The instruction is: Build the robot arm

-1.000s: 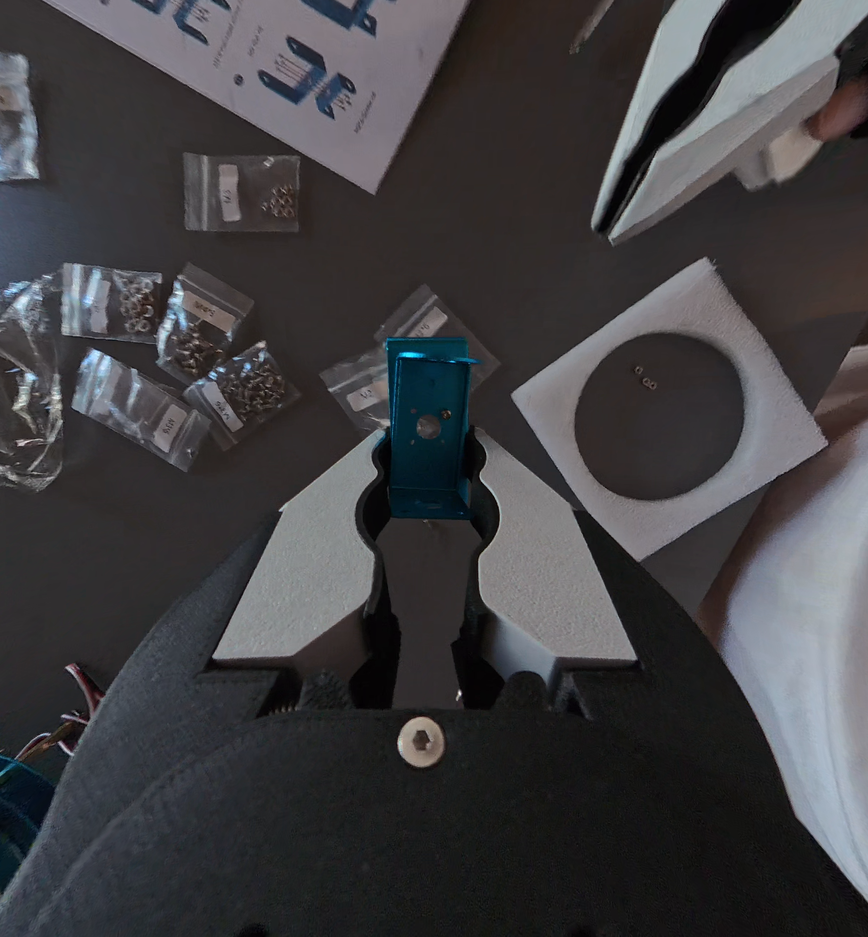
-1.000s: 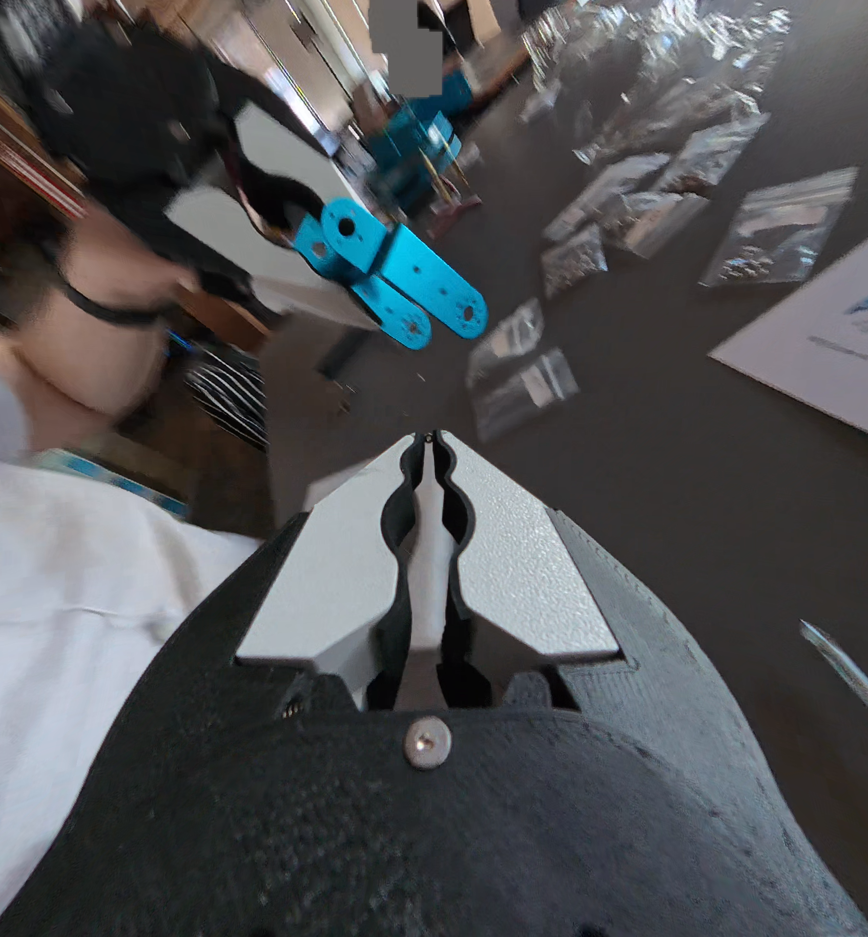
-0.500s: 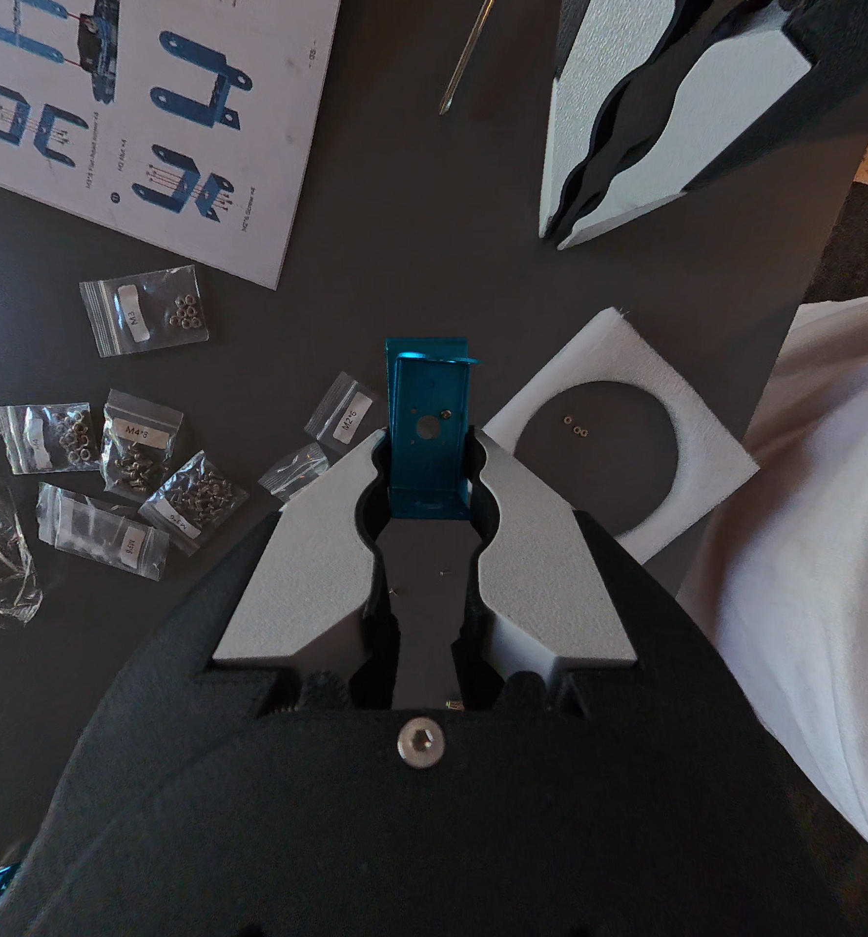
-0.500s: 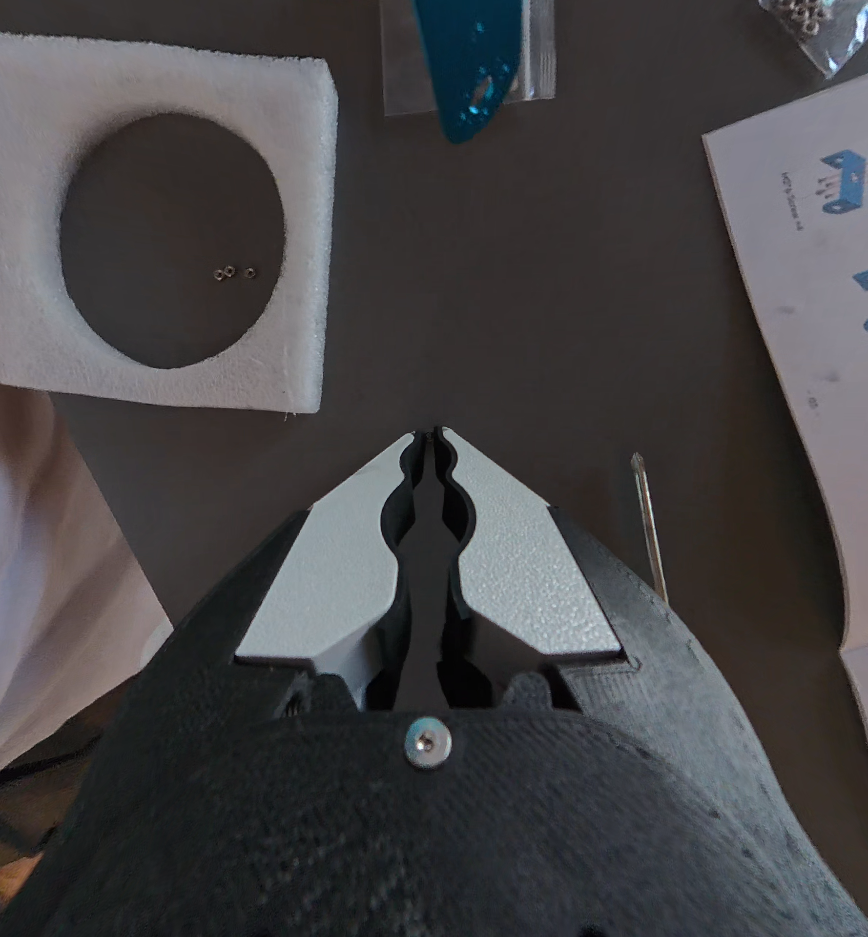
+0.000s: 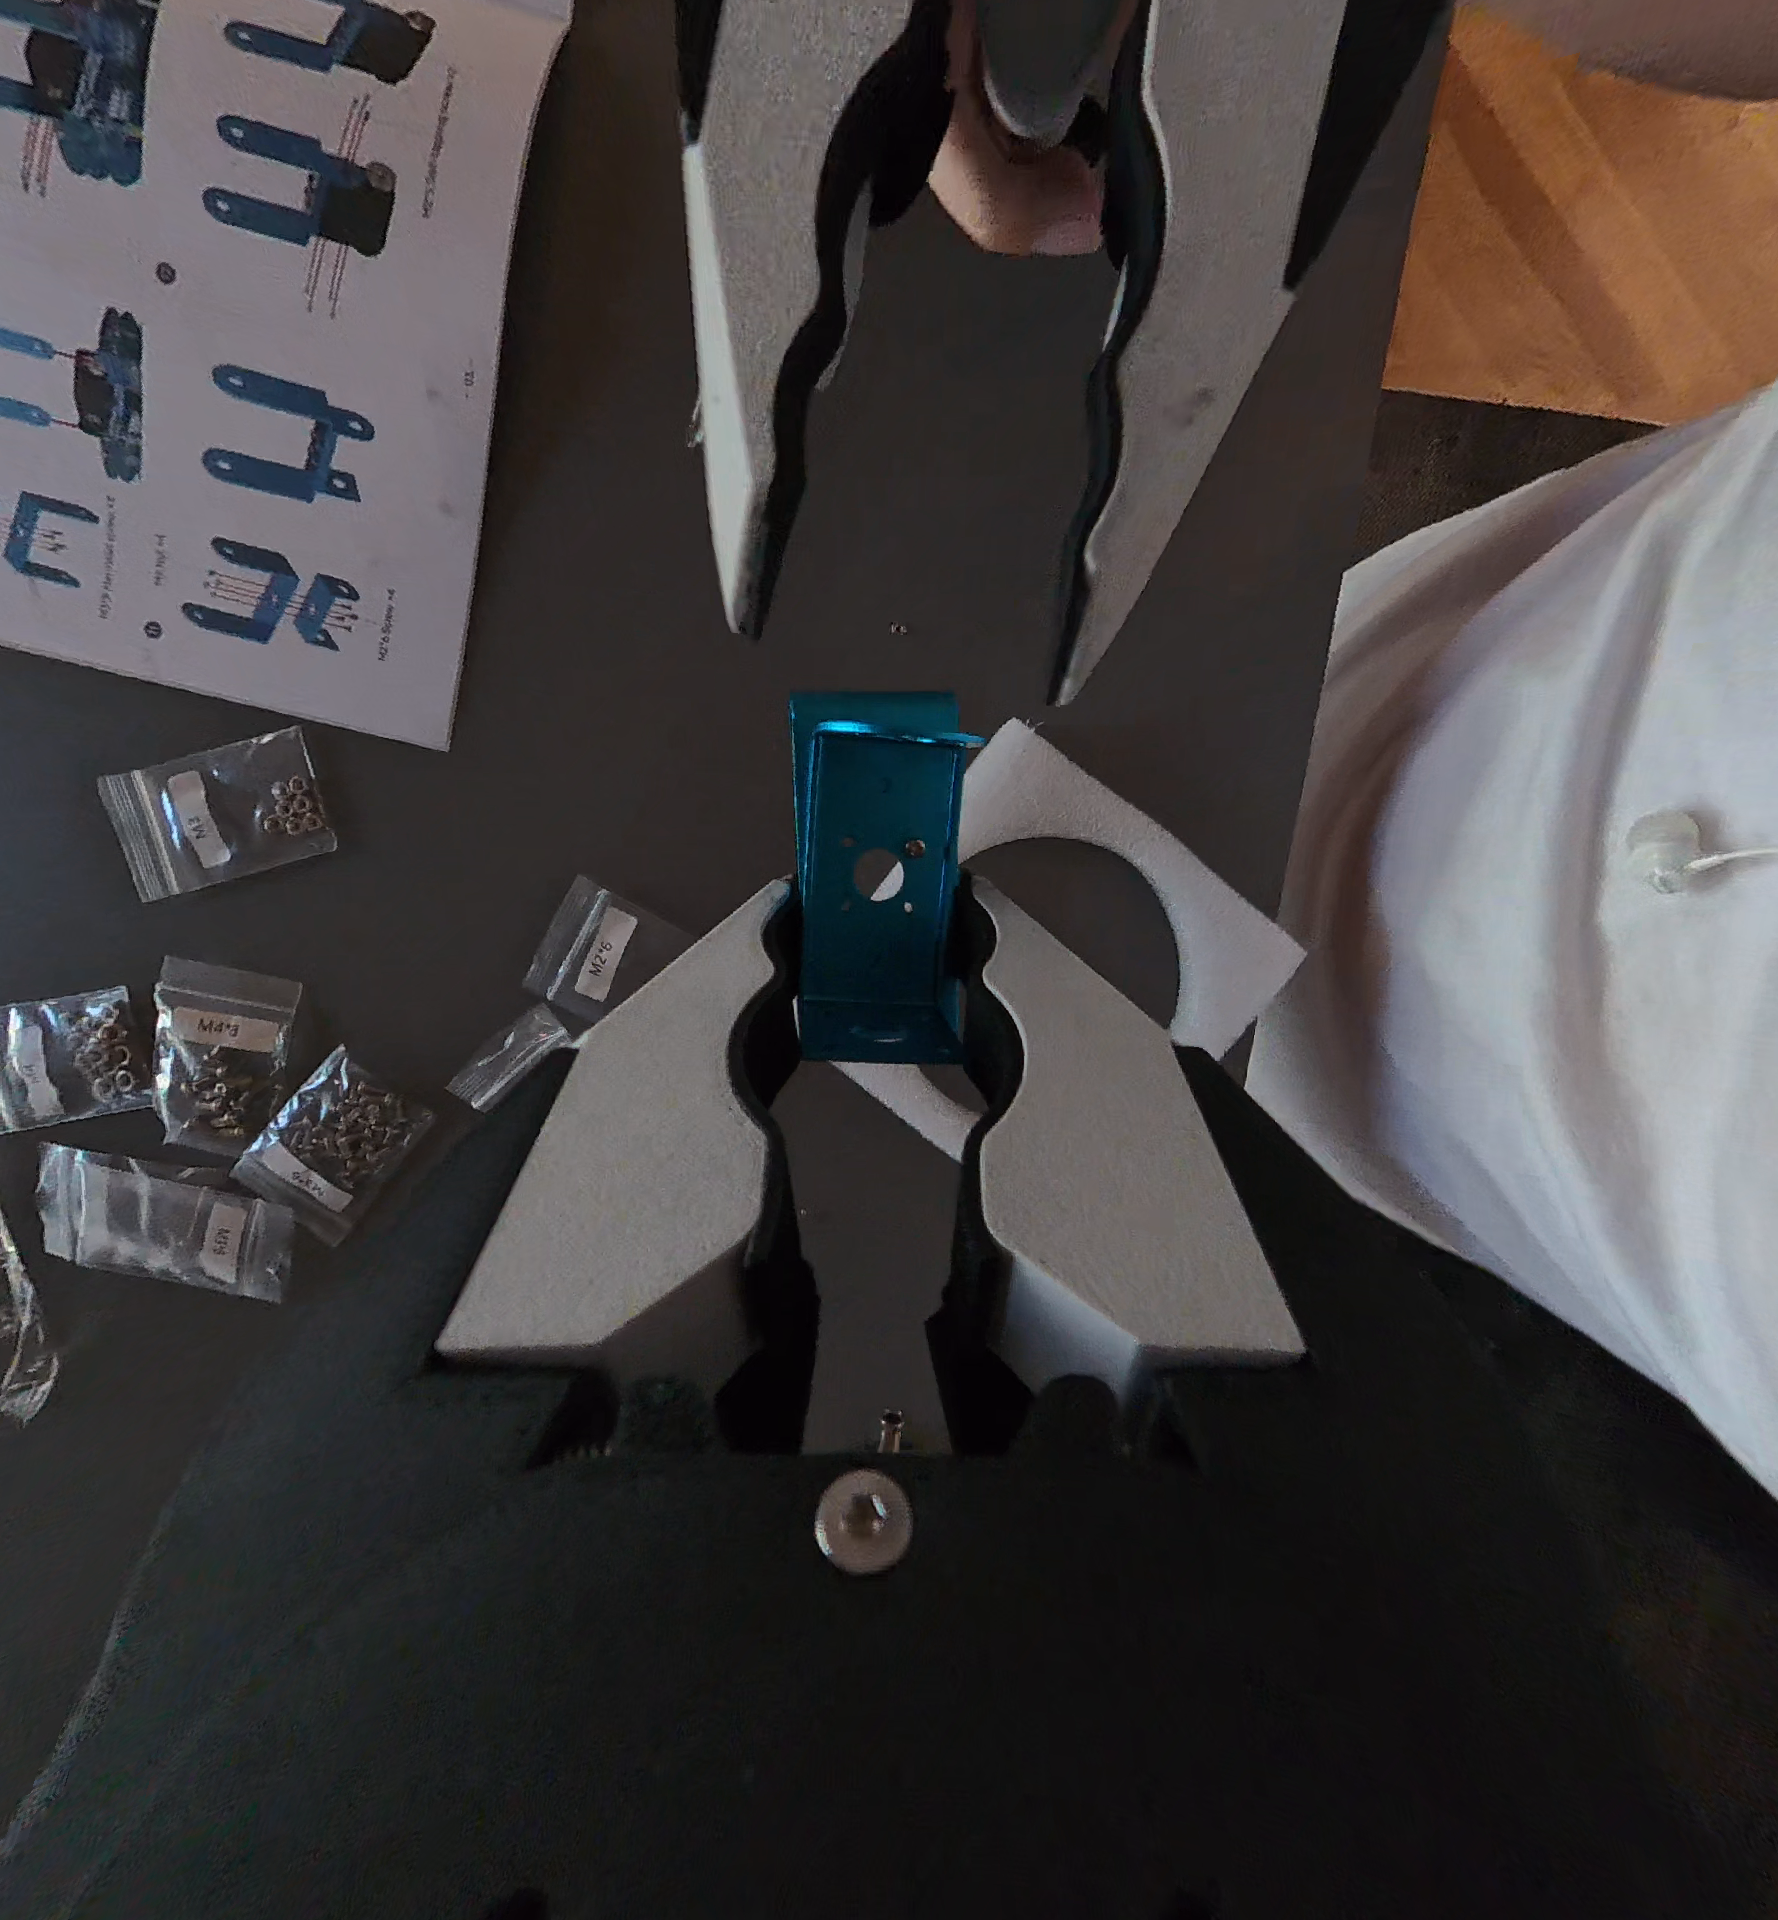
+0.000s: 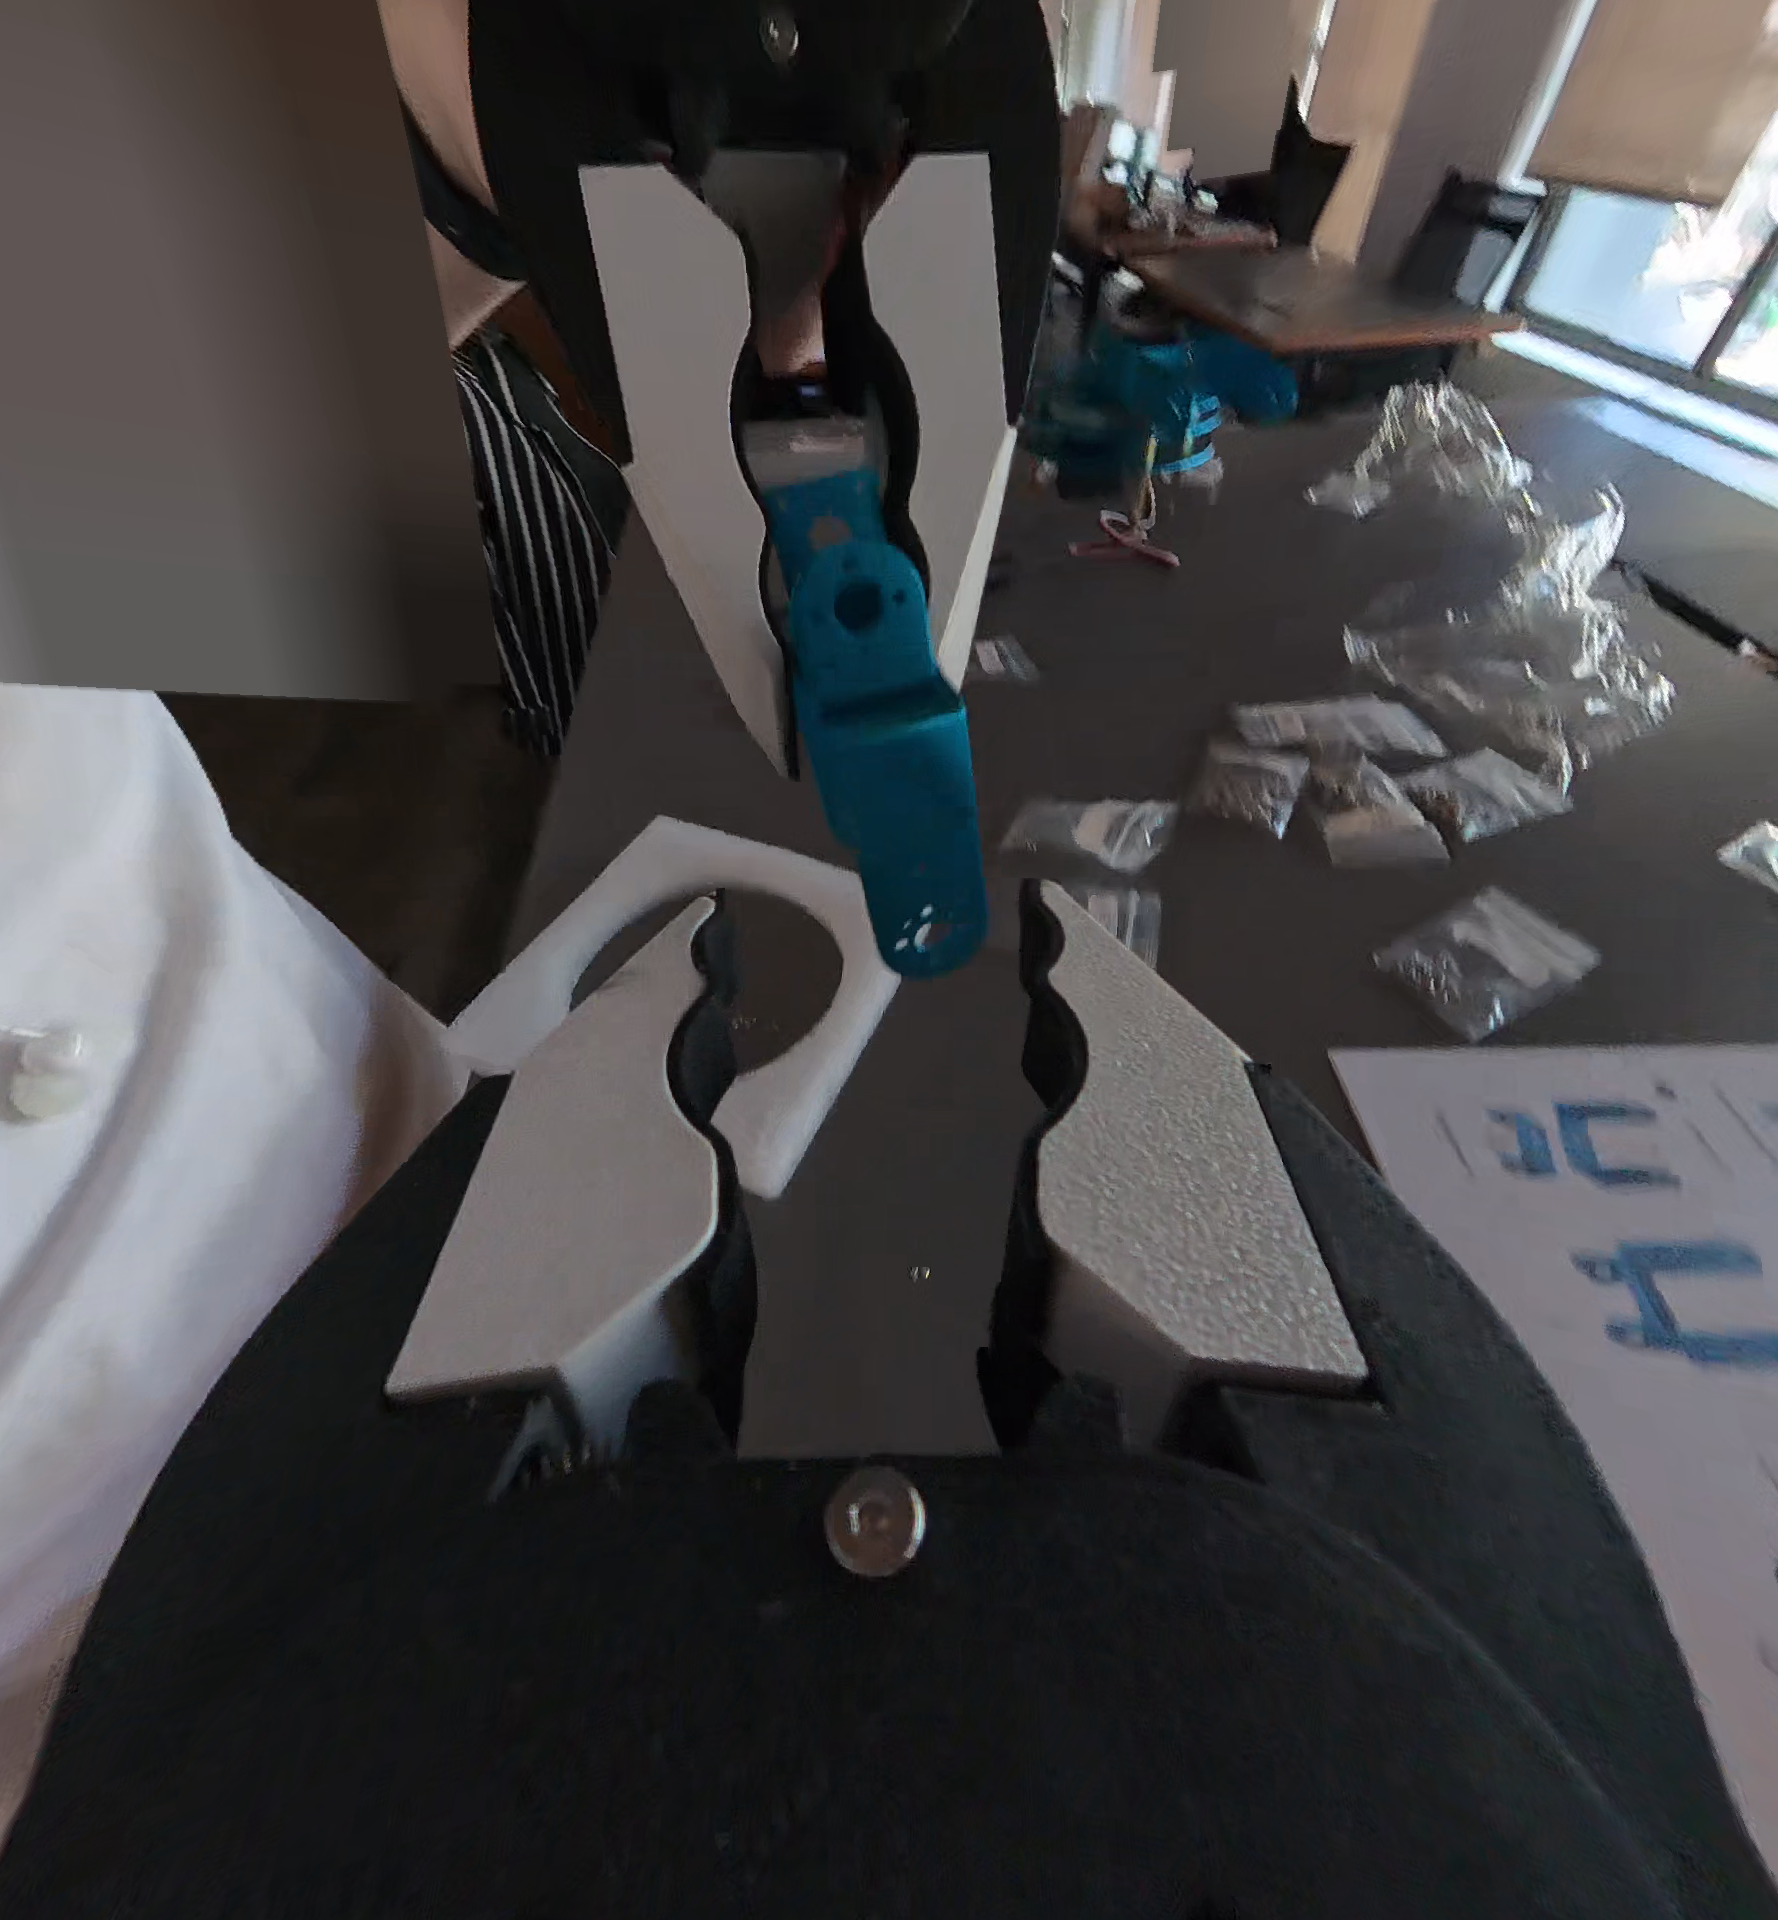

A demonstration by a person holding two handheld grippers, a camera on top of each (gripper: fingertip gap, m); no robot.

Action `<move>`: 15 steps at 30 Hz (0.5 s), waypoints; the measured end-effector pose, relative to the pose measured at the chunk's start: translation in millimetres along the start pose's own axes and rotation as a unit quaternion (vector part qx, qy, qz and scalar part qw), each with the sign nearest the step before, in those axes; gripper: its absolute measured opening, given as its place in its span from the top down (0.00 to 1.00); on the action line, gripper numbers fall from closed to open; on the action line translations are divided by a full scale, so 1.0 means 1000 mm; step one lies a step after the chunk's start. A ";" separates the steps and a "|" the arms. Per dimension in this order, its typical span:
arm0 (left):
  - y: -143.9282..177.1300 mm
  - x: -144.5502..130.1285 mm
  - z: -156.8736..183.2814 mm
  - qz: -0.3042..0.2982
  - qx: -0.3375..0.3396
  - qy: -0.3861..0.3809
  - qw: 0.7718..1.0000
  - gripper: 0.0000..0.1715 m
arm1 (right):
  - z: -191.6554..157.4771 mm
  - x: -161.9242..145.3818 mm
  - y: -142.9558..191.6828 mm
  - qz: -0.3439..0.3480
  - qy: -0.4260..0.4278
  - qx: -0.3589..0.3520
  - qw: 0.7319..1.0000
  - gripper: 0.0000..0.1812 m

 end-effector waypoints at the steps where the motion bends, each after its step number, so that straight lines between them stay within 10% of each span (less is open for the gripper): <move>1: 0.003 0.004 0.002 -0.006 -0.001 -0.010 1.000 0.85 | 0.002 0.003 -0.002 0.007 0.010 0.006 1.000 0.71; 15: 0.047 0.065 0.005 -0.061 0.021 -0.058 0.996 0.84 | 0.004 0.039 0.019 0.172 0.040 -0.003 0.984 0.86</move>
Point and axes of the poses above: each gripper's, where its closed fingertips meet, y back along the fingers, x out of its top, z = x × y across the jaws, the point moved 9 cm from there along y, back along the fingers, and after that the axes turned 1 degree about x, right-handed, at the moved point
